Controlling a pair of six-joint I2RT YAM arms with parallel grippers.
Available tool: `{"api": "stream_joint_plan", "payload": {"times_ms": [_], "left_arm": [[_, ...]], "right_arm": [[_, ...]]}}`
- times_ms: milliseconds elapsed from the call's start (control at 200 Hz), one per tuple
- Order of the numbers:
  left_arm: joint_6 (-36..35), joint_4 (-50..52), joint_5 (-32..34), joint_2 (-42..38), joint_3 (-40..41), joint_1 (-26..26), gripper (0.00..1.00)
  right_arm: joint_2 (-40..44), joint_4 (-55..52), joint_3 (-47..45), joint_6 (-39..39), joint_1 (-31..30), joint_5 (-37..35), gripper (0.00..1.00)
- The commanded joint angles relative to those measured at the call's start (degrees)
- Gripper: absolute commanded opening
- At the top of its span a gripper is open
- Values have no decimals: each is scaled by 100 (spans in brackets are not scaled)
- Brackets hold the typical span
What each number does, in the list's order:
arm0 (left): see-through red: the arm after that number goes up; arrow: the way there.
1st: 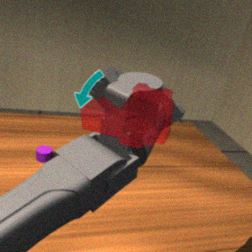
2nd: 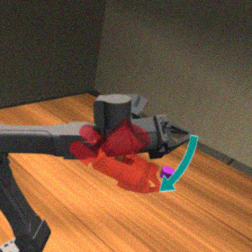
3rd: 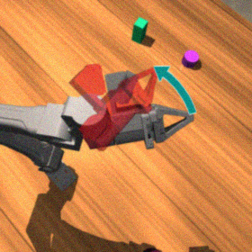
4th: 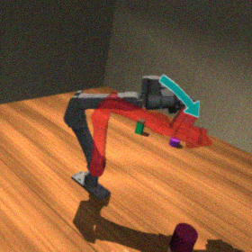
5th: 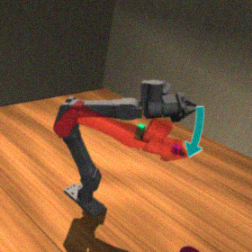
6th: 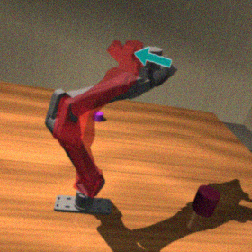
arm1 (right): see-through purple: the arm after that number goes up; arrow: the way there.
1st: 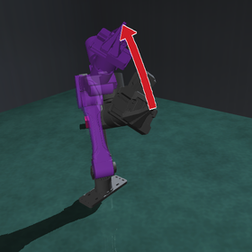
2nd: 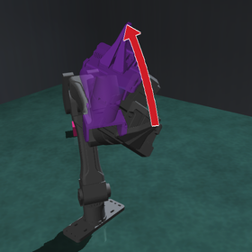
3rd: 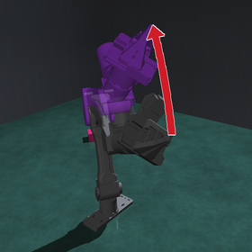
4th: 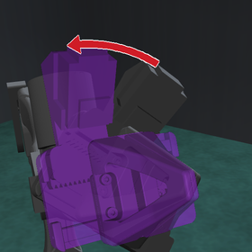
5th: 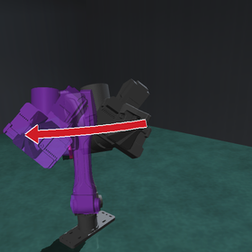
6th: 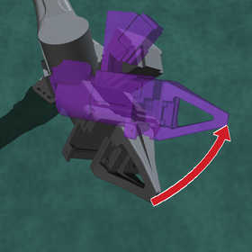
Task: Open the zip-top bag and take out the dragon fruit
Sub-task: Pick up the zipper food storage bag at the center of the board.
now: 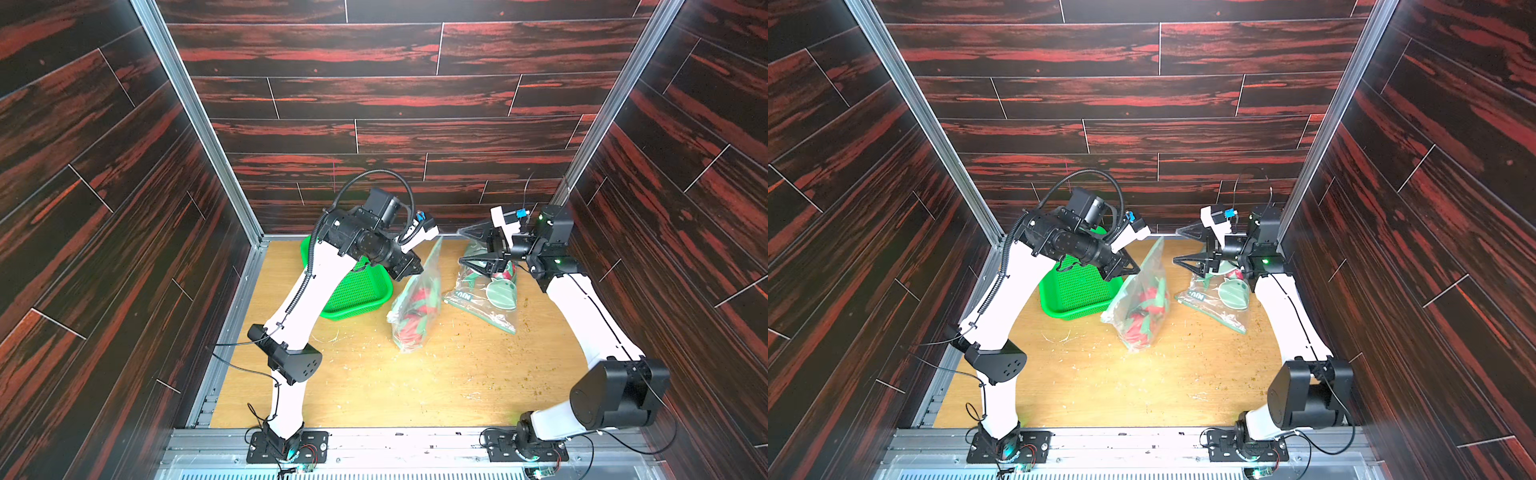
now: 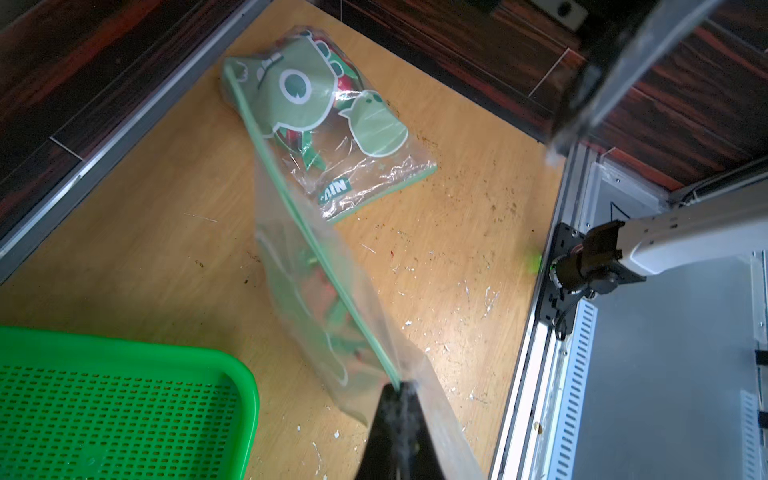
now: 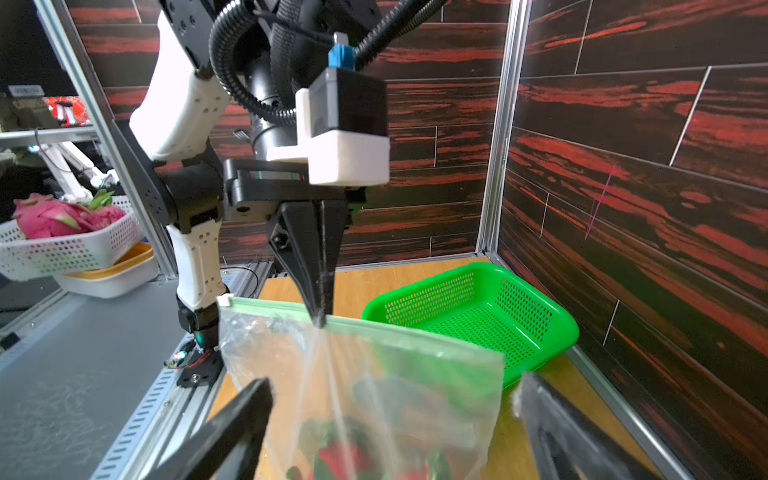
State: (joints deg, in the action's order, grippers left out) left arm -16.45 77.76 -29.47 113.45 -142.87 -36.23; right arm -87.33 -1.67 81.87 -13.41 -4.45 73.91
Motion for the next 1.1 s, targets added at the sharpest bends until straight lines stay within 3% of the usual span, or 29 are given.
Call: {"api": "stream_joint_plan", "payload": {"times_ms": [0, 155, 256, 526, 867, 1097], "left_arm": [[-542, 65, -276, -293, 242, 2, 0], [-694, -69, -355, -444, 619, 10, 0], [-662, -227, -298, -524, 758, 10, 0], [-616, -331, -180, -506, 602, 10, 0], [-623, -385, -159, -510, 472, 6, 0], [-676, -325, -230, -543, 452, 9, 0]], "right_arm": [[-273, -501, 236, -579, -8, 249, 96], [-531, -1028, 432, -1154, -111, 263, 96], [-709, -2082, 726, -1932, -192, 430, 94], [-944, -3899, 1151, -3199, -399, 370, 75], [-938, -4146, 1189, -3274, -564, -141, 48], [-841, -3846, 1121, -3124, -575, -285, 49]]}}
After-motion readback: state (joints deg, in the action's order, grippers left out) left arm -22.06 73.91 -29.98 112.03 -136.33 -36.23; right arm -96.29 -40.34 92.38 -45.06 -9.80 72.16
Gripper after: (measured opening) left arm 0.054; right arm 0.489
